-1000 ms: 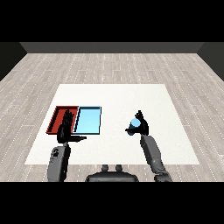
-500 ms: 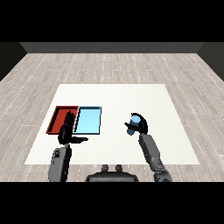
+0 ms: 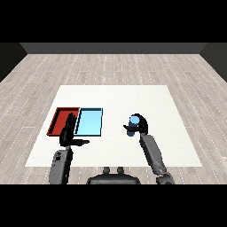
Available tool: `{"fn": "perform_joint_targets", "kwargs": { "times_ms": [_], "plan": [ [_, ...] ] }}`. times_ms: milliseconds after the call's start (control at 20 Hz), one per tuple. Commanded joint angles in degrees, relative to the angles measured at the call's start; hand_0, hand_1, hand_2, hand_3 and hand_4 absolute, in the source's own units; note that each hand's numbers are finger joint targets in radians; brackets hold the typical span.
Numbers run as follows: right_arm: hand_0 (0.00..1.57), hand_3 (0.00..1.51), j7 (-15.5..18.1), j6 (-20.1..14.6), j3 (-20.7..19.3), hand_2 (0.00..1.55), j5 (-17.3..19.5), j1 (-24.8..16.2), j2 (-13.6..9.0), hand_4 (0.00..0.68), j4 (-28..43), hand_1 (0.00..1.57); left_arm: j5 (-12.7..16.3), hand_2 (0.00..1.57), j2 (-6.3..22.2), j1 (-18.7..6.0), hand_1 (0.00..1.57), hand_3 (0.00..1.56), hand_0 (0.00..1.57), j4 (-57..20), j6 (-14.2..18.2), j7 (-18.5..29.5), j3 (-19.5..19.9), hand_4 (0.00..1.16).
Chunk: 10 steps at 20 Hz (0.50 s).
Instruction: Pick the blue can and put it in the blue box
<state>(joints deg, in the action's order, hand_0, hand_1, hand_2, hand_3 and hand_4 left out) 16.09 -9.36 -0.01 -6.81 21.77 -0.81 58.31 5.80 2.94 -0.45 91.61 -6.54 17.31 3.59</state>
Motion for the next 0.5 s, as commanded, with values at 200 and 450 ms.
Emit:
{"fn": "perform_joint_targets", "kwargs": {
  "times_ms": [200, 450],
  "plan": [
    [1.48, 1.45, -6.15, -0.72, 6.33, 1.48, 1.69, -0.58, -0.82, 0.630, 16.49, 1.48, -0.01, 0.00, 0.72, 1.18, 0.00, 0.00, 0.00, -0.67, -2.17, 0.96, -0.89, 0.00],
    [1.46, 1.44, -9.52, -3.11, 9.18, 1.46, 2.27, 2.34, -1.09, 0.634, 20.25, 1.46, 2.79, 0.00, -1.64, -0.87, 0.00, 0.00, 0.00, 0.55, -2.31, -6.50, -3.22, 0.00]
  ]
}}
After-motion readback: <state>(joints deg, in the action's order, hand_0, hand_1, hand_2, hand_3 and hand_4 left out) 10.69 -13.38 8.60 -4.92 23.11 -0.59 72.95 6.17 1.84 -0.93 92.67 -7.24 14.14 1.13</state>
